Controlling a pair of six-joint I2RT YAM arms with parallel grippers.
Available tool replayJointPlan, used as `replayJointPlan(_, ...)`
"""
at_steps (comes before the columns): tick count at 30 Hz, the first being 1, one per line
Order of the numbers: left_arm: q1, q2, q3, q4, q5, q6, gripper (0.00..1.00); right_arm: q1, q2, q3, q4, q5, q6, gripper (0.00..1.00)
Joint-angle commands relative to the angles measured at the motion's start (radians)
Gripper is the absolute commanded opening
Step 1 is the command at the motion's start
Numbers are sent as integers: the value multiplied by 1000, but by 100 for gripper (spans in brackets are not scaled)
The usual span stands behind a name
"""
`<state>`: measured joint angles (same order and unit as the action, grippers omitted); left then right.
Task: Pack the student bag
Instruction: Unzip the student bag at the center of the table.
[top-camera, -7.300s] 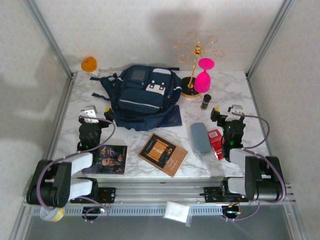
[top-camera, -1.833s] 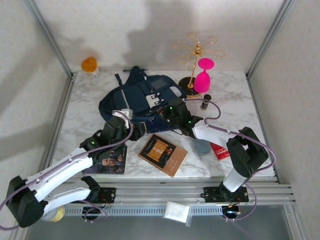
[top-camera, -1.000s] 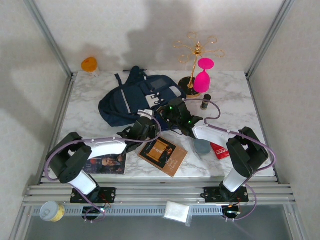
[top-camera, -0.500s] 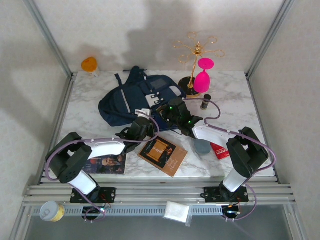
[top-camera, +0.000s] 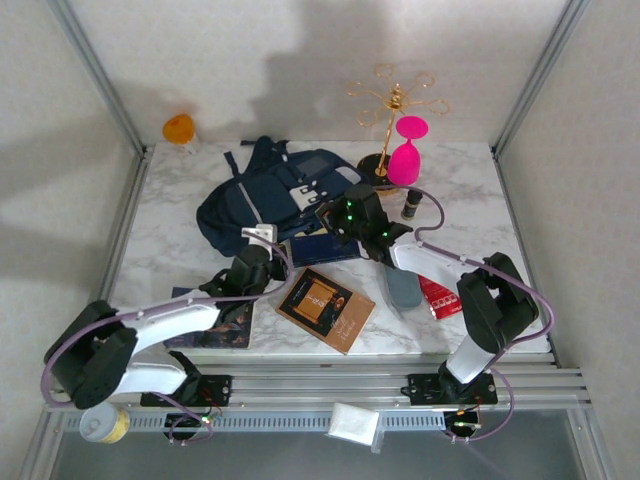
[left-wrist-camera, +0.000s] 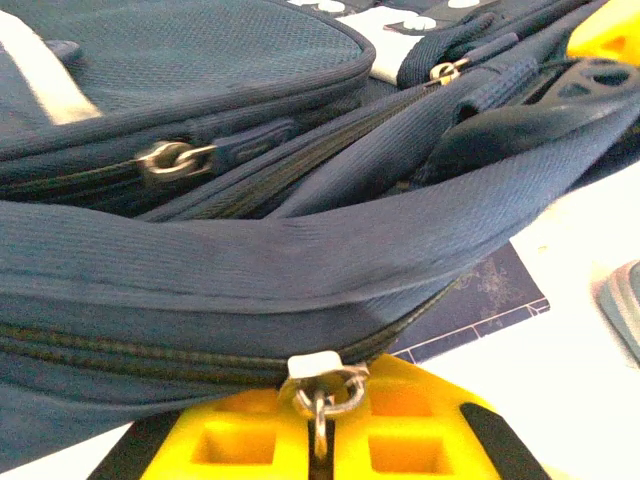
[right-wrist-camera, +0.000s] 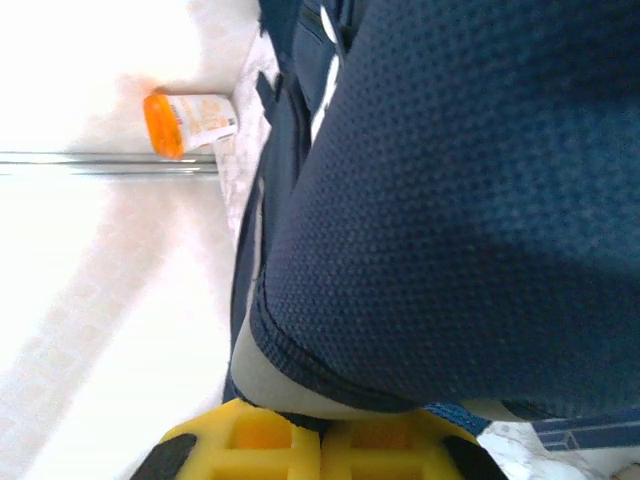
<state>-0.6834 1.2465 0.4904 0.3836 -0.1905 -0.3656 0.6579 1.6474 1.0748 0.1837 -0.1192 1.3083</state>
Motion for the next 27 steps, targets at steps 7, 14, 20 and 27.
replayJointPlan(7,9,-191,-35,-179,139,22,0,-82,135,220,-20,-30,-127,0)
replayJointPlan(14,9,-154,3,-88,116,8,0,-89,176,292,-107,-77,-187,33)
replayJointPlan(20,11,-79,65,-83,114,-13,0,-79,44,145,-150,-119,-221,58)
replayJointPlan(27,10,-56,91,-77,127,-19,0,30,-50,-27,-50,-155,-93,77)
